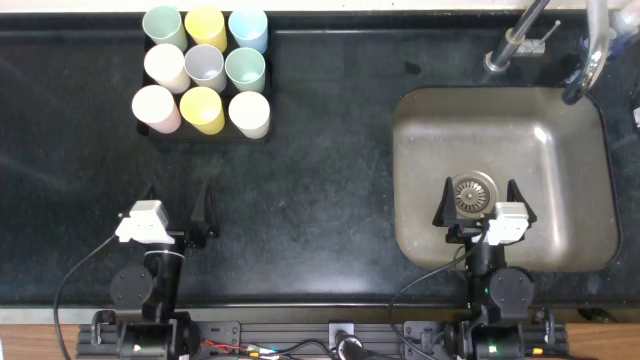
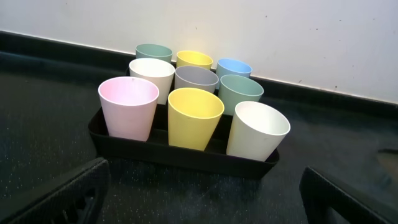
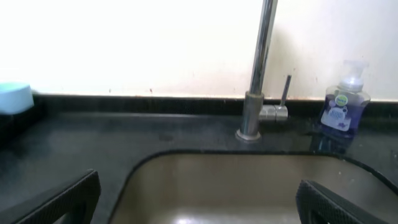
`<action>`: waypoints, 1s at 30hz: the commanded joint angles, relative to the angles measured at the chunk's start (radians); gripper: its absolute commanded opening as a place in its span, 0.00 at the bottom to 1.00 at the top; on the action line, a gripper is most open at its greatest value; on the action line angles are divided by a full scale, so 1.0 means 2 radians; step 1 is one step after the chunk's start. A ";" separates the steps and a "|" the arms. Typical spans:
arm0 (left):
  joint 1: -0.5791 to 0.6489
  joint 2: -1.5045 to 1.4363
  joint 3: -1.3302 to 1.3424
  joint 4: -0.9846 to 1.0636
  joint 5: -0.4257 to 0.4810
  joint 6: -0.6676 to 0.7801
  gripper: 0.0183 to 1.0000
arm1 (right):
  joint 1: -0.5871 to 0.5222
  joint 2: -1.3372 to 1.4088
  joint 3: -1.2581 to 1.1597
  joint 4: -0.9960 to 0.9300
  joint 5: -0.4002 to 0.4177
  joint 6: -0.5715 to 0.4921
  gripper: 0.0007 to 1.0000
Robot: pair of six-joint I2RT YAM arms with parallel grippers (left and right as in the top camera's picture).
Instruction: Store Cups
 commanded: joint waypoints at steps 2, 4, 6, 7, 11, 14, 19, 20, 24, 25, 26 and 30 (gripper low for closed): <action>0.003 -0.005 0.000 -0.002 0.001 0.009 1.00 | 0.000 -0.006 -0.007 0.006 -0.002 -0.061 1.00; 0.003 -0.005 0.000 -0.002 0.001 0.009 1.00 | 0.000 -0.006 -0.007 0.006 -0.001 -0.078 1.00; 0.003 -0.005 0.000 -0.002 0.001 0.009 1.00 | 0.000 -0.006 -0.007 0.005 0.000 -0.078 1.00; 0.003 -0.005 0.000 -0.002 0.001 0.009 1.00 | 0.000 -0.006 -0.007 0.005 0.000 -0.072 1.00; 0.003 -0.005 0.000 -0.002 0.001 0.009 1.00 | 0.000 -0.006 -0.007 0.005 0.000 -0.025 0.99; 0.003 -0.005 0.000 -0.002 0.001 0.009 1.00 | 0.000 -0.006 -0.007 0.005 -0.002 -0.012 1.00; 0.003 -0.005 0.000 -0.002 0.001 0.009 1.00 | 0.000 -0.006 -0.007 0.005 -0.002 -0.015 1.00; 0.003 -0.005 0.000 -0.002 0.001 0.009 1.00 | 0.000 -0.006 -0.007 0.005 -0.002 -0.015 1.00; 0.003 -0.005 0.000 -0.002 0.001 0.009 1.00 | 0.000 -0.006 -0.007 0.005 -0.002 -0.015 1.00; 0.003 -0.005 0.000 -0.002 0.001 0.009 1.00 | 0.000 -0.006 -0.007 0.005 -0.002 -0.015 1.00; 0.003 -0.005 0.000 -0.002 0.001 0.009 1.00 | 0.000 -0.006 -0.007 0.005 -0.002 -0.015 1.00; 0.003 -0.005 0.000 -0.002 0.001 0.009 1.00 | 0.000 -0.006 -0.007 0.005 -0.002 -0.015 1.00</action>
